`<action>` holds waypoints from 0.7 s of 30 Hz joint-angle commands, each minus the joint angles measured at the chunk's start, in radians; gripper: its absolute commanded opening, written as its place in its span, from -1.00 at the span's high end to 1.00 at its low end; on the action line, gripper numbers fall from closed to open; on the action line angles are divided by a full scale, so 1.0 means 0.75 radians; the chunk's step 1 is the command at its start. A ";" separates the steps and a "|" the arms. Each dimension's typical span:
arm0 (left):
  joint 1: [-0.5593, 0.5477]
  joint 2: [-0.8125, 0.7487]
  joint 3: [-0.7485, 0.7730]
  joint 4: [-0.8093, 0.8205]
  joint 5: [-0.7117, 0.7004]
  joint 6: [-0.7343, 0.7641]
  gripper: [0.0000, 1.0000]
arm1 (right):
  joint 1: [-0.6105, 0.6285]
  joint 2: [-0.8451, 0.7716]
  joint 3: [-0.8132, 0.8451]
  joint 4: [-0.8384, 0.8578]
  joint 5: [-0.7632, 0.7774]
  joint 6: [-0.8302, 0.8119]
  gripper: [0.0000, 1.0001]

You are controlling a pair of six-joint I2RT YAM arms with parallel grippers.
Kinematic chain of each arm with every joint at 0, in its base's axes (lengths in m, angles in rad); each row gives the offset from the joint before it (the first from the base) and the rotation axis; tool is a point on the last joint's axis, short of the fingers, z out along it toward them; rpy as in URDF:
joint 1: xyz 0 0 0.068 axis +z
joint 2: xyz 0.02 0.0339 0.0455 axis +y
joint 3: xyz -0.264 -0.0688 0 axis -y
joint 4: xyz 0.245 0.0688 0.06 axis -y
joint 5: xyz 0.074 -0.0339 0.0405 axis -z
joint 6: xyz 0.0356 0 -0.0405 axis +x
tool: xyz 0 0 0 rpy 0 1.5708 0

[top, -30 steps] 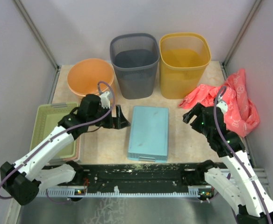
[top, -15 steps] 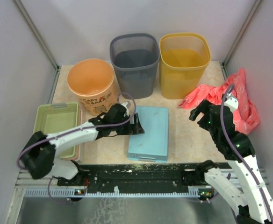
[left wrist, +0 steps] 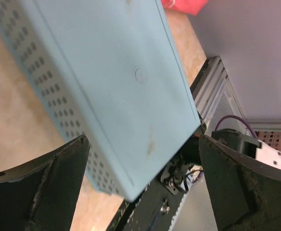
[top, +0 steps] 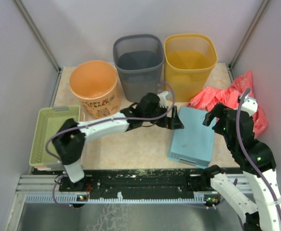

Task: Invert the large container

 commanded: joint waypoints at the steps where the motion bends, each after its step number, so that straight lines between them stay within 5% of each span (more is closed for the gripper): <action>1: 0.093 -0.374 -0.179 -0.125 -0.039 0.083 -0.99 | -0.006 0.014 0.003 0.066 -0.103 -0.129 -0.80; 8: 0.116 -0.963 -0.532 -0.404 -0.464 -0.055 -0.99 | 0.014 0.145 -0.326 0.405 -0.526 0.014 -0.80; 11: 0.112 -1.147 -0.611 -0.429 -0.579 -0.123 -0.99 | 0.254 0.320 -0.369 0.534 -0.462 0.118 -0.81; 15: 0.113 -1.215 -0.618 -0.493 -0.650 -0.122 -0.99 | 0.585 0.666 -0.276 0.619 -0.310 0.161 -0.88; 21: 0.111 -1.179 -0.583 -0.543 -0.626 -0.095 -0.99 | 0.585 0.950 -0.287 0.709 -0.388 0.251 -0.93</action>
